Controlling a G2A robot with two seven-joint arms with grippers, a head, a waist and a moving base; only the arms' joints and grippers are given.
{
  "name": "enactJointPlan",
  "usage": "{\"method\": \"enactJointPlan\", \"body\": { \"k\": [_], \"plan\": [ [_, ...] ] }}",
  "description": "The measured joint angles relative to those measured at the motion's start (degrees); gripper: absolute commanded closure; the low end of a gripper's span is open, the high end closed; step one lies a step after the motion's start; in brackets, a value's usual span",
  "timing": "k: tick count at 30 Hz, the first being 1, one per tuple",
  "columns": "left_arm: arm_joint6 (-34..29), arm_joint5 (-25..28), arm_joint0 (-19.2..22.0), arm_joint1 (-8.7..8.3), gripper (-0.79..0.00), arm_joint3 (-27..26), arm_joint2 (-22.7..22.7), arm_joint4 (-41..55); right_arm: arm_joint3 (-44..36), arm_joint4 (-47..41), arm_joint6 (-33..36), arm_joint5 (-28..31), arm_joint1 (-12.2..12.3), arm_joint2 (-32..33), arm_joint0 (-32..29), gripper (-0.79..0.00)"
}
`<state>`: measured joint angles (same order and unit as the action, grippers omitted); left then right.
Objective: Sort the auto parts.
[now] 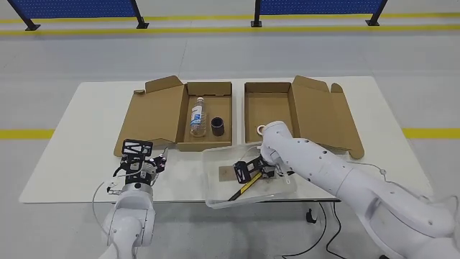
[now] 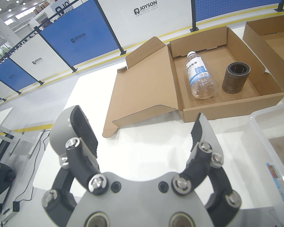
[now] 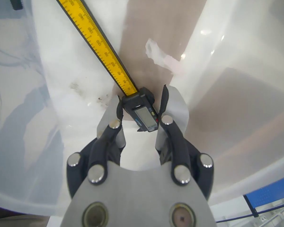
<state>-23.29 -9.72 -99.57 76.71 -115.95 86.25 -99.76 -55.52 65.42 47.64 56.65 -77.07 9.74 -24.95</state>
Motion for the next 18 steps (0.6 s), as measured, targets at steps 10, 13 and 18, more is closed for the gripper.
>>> {"method": "enactJointPlan", "body": {
  "k": [10, 13, 18],
  "plan": [
    [0.0, 0.0, 0.0, 0.00, -0.785, 0.0, 0.0, 0.0, 3.2, 1.6, -0.8, 0.8, -2.6, 0.0, -0.2, -0.117],
    [0.0, 0.0, 0.0, 0.00, -0.785, 0.0, 0.0, 0.0, 3.6, 1.6, -0.8, 0.8, -3.2, 0.0, -0.2, -0.080],
    [0.0, 0.0, 0.0, 0.00, -0.785, 0.0, 0.0, 0.0, 3.5, 1.0, -0.8, 0.8, -3.9, 0.0, -0.3, 0.000]
  ]
}}
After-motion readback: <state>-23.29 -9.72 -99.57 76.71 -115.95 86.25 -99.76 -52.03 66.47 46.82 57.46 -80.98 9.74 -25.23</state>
